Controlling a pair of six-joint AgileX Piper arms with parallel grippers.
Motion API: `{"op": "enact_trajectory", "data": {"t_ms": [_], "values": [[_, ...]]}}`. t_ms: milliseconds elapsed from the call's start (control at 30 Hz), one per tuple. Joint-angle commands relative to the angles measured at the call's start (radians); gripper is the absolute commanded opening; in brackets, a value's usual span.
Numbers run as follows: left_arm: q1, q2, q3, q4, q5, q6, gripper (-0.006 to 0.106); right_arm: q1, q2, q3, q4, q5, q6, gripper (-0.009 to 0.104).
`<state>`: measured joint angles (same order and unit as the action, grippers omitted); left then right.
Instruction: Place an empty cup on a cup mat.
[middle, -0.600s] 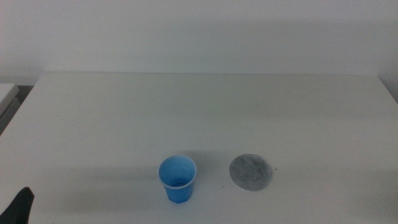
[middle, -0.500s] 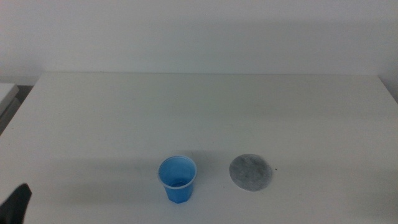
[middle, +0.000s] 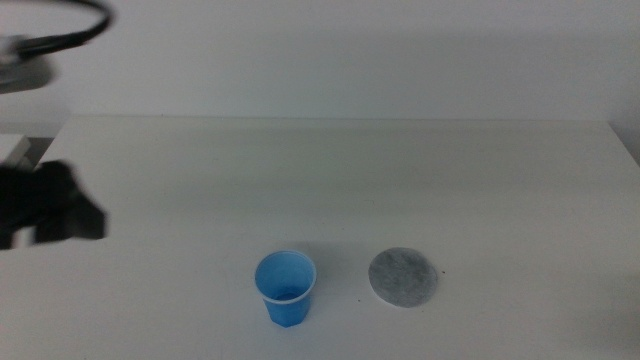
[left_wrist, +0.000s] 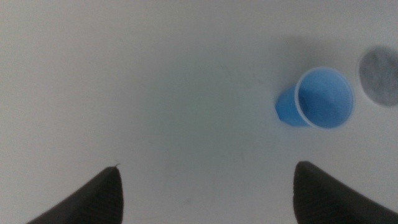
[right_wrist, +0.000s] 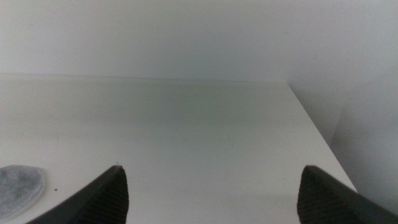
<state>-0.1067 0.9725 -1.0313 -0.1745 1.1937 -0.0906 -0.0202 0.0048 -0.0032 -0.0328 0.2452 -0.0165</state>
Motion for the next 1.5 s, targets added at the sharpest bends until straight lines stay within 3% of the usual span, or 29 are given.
{"op": "enact_trajectory", "data": {"t_ms": [0,333,700,800,833,967,1067,1267,1467], "values": [[-0.04,0.15,-0.061,-0.039,0.027,-0.012,0.094,0.003,-0.005,0.003,-0.006,-0.007,-0.004,0.093],[-0.336,0.579,-0.231,0.049,-0.006,-0.135,0.094,0.003,-0.005,0.003,-0.006,-0.007,-0.004,0.093],[-0.384,0.855,-0.242,0.01,-0.196,-0.115,0.091,0.003,-0.005,0.003,-0.006,-0.007,-0.004,0.093],[-0.384,0.894,-0.242,-0.006,-0.188,-0.115,0.08,0.003,-0.005,0.003,-0.006,-0.007,-0.004,0.093],[-0.384,0.906,-0.24,-0.036,-0.182,-0.119,0.045,0.003,-0.005,0.003,-0.006,-0.007,-0.004,0.093],[-0.386,0.889,-0.242,-0.112,-0.212,-0.118,-0.002,0.003,-0.005,0.003,-0.006,-0.007,-0.004,0.093],[-0.429,0.889,-0.293,-0.125,-0.212,-0.128,-0.002,0.003,-0.005,0.003,-0.006,-0.007,-0.004,0.093],[-0.557,0.963,-0.547,-0.011,-0.158,-0.25,-0.002,0.003,-0.005,0.003,-0.006,-0.007,-0.004,0.093],[-0.61,1.102,-0.74,-0.008,-0.09,-0.258,-0.002,0.003,-0.005,0.003,-0.006,-0.007,-0.004,0.093]]}}
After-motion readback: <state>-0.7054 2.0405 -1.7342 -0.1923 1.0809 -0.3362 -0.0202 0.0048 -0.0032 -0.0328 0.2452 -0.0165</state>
